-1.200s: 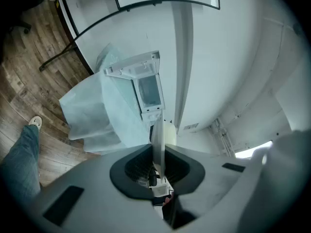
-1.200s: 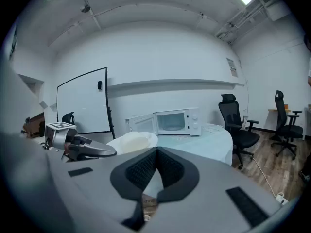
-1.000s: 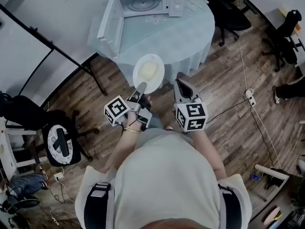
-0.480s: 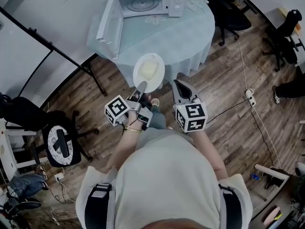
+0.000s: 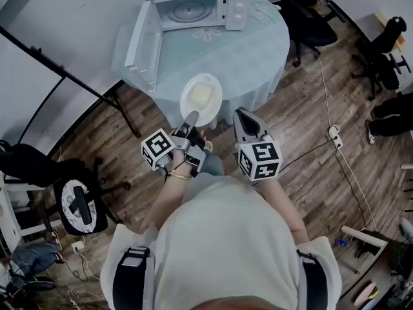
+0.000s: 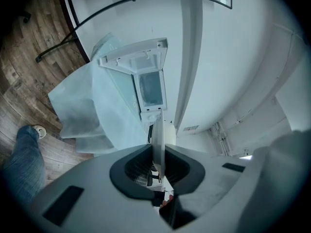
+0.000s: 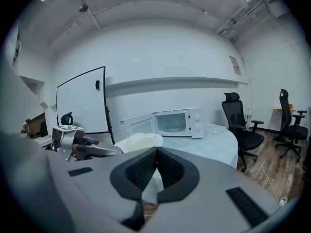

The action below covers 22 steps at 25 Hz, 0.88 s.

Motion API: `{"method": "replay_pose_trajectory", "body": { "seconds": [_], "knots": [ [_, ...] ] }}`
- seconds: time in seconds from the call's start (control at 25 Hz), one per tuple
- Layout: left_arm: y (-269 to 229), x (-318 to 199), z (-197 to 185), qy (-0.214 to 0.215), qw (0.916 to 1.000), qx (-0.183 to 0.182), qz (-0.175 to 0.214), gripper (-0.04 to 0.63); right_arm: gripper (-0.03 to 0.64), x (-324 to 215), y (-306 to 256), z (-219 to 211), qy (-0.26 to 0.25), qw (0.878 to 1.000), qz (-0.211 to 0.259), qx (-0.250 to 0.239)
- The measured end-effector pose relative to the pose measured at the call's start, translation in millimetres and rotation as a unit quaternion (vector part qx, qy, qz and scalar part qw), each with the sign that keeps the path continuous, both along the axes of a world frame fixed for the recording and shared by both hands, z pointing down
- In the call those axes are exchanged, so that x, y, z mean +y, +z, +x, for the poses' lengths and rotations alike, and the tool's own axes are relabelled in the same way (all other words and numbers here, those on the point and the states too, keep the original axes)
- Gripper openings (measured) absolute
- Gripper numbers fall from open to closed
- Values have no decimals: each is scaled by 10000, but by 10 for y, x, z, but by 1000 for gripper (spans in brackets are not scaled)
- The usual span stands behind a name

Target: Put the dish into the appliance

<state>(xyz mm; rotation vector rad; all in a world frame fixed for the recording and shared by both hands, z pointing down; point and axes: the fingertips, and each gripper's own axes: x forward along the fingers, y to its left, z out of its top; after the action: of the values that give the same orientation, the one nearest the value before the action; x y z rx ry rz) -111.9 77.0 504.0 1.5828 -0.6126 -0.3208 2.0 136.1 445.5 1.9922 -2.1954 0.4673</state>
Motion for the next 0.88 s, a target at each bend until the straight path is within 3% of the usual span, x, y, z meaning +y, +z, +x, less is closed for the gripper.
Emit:
{"method": "replay_pose_trajectory", "body": {
  "seconds": [0.88],
  "knots": [
    [25,-1659,357,22,9996,-256,103,38,6,-1591,-5,223,-131,9998,-20,-126]
  ]
}}
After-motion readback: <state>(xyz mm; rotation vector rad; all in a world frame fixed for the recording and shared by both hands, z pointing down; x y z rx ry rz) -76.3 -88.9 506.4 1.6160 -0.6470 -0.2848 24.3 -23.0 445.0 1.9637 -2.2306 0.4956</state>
